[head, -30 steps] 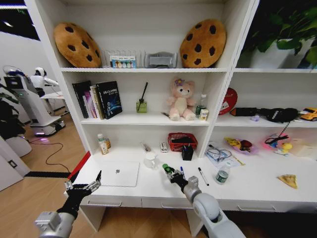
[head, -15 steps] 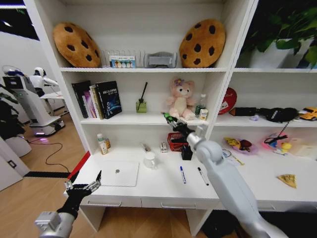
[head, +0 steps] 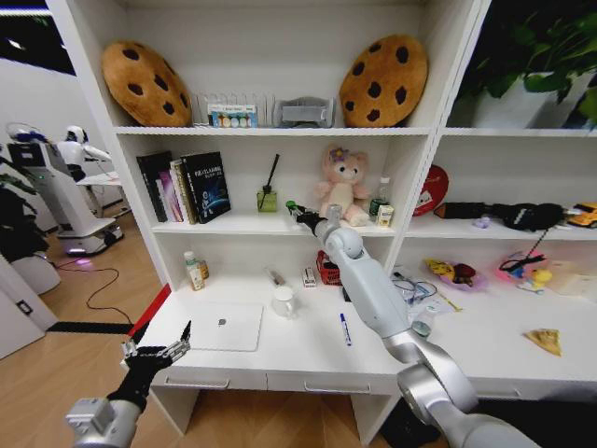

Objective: Organize the objects on the table.

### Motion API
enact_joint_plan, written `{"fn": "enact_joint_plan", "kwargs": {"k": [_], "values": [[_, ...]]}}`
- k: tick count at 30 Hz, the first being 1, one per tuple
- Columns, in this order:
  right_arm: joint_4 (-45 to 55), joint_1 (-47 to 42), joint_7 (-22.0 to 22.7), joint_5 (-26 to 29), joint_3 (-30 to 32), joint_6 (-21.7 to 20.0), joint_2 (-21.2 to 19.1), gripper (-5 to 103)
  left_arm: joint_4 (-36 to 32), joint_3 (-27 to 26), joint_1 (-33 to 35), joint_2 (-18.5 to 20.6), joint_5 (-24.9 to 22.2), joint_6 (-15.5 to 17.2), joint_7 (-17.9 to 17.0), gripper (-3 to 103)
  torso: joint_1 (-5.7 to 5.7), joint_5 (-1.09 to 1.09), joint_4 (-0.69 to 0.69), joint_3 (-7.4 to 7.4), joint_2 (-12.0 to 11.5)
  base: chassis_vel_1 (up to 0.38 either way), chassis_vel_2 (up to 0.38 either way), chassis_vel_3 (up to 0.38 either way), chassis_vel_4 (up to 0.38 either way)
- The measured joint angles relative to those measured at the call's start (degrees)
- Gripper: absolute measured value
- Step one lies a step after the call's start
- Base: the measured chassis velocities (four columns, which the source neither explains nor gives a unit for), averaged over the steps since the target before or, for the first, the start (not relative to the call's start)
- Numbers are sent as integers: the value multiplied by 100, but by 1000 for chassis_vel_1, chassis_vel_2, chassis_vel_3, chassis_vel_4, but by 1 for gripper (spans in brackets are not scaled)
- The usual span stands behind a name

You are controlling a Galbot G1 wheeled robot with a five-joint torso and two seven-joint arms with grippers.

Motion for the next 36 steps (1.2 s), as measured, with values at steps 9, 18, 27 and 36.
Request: {"fn": "enact_joint_plan", "kwargs": {"k": [9, 18, 27, 36], "values": [[-133, -160, 196, -259, 85, 91, 136, 39, 0, 0, 0, 0, 0, 0, 0, 100, -1, -1, 1, -2, 2, 0, 0, 0, 0], [1283, -892, 699, 18, -16, -166, -231, 73, 0, 0, 0, 0, 0, 0, -1, 100, 0, 2, 0, 1, 0, 0, 0, 0, 0], [3586, -2164, 1293, 341, 174, -535, -1066, 99, 0, 0, 0, 0, 0, 1, 0, 100, -1, 1, 1, -1, 1, 0, 0, 0, 0], [4520, -3993, 1781, 454, 885, -663, -1829, 100, 0, 0, 0, 0, 0, 0, 0, 100, -1, 1, -1, -1, 2, 0, 0, 0, 0]]}}
